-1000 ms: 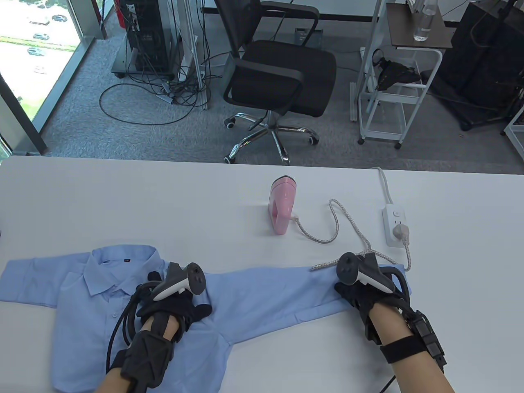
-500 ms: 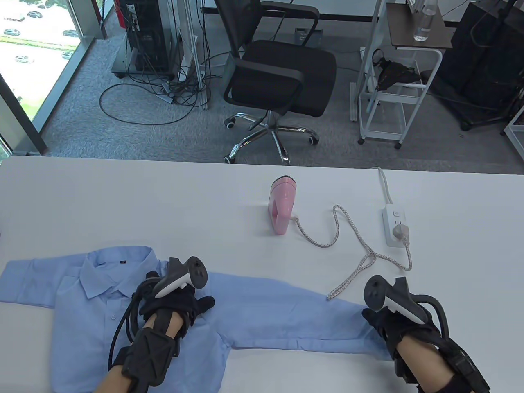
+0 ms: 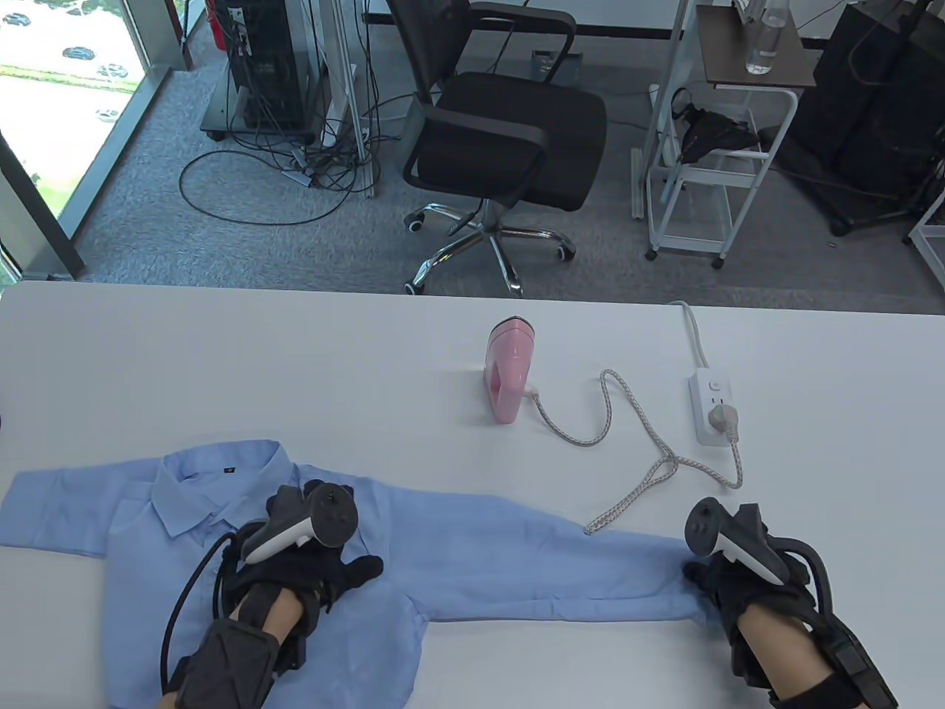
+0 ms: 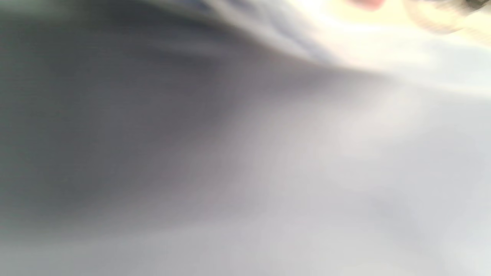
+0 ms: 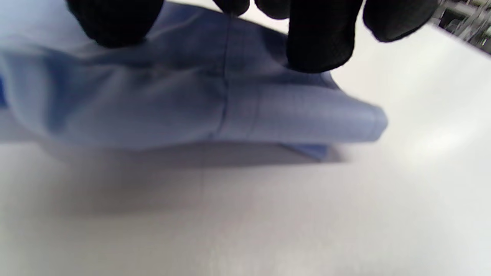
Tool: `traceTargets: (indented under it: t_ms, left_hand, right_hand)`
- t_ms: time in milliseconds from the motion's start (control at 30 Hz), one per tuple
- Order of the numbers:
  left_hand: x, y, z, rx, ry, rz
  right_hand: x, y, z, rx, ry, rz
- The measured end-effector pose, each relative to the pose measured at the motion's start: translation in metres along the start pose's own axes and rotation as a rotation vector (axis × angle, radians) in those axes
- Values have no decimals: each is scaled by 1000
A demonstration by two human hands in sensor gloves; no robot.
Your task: Iron long-sleeve shirt with electric iron on table
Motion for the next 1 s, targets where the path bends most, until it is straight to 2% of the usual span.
traceTargets:
  t_ms: [67,133,233,267,300,333,367,433,500,567,667,700,767,800,867,900,967,1000]
  left_hand:
    - [-25,-7,16,64,42,35]
    - [-47,-5,39,128,143,37]
    - [-56,3,69,261,303,-33]
    - [-55,4,75,299,364,-61]
    - [-52,4,73,318,369,-32]
    - [-47,3,69,325,285,-33]
    - [-42,1,66,348,277,-63]
    - [-21,-1,52,346,387,-153]
    - [-3,2,49,409,304,-175]
    - [6,5,46,433,312,-200]
    - [4,3,34,415,283,-154]
    - [3,1,25,378,208,-118]
    - [7,-1,4,264,47,-70]
    - [11,0,-9,150,-30,-48]
    - [20,5,-24,-24,-32,-40]
    - [26,10,-26,-60,12,-53]
    - [40,24,-17,-19,115,-134]
    - [50,31,-9,40,150,-202]
  right_hand:
    - [-10,-8,6,47,7,29]
    - [-24,-12,2,-14,1,55]
    - [-32,-9,-14,-130,-46,55]
    - [-30,-10,-12,-112,-36,43]
    - [-27,-7,-11,-95,-6,42]
    - [-22,-5,-13,-125,7,26]
    - [-18,-4,-14,-137,10,16]
    - [-9,0,-15,-146,32,-5]
    - [-5,3,-16,-164,55,-18]
    - [-5,4,-17,-160,65,-17]
    - [-7,3,-17,-152,50,-13]
    - [-6,3,-16,-153,50,-17]
    - [-3,5,-12,-155,56,-27]
    - [-3,3,-7,-127,52,-33]
    - [-4,-4,4,-53,44,-22]
    - [-7,-8,6,-31,49,4]
    - [-14,-13,-3,-84,28,53]
    - [-16,-14,-14,-139,-8,55]
Point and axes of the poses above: the tracker on the back of each hand, its own x axis roughly to the little-finger side, its own y axis roughly from the wrist to the fingertips, z = x × y, the point moved 3 cm from there along y, roughly from the wrist to the fingertips, and after that the axes turned 7 degrees about x, right-handed, at the moved point
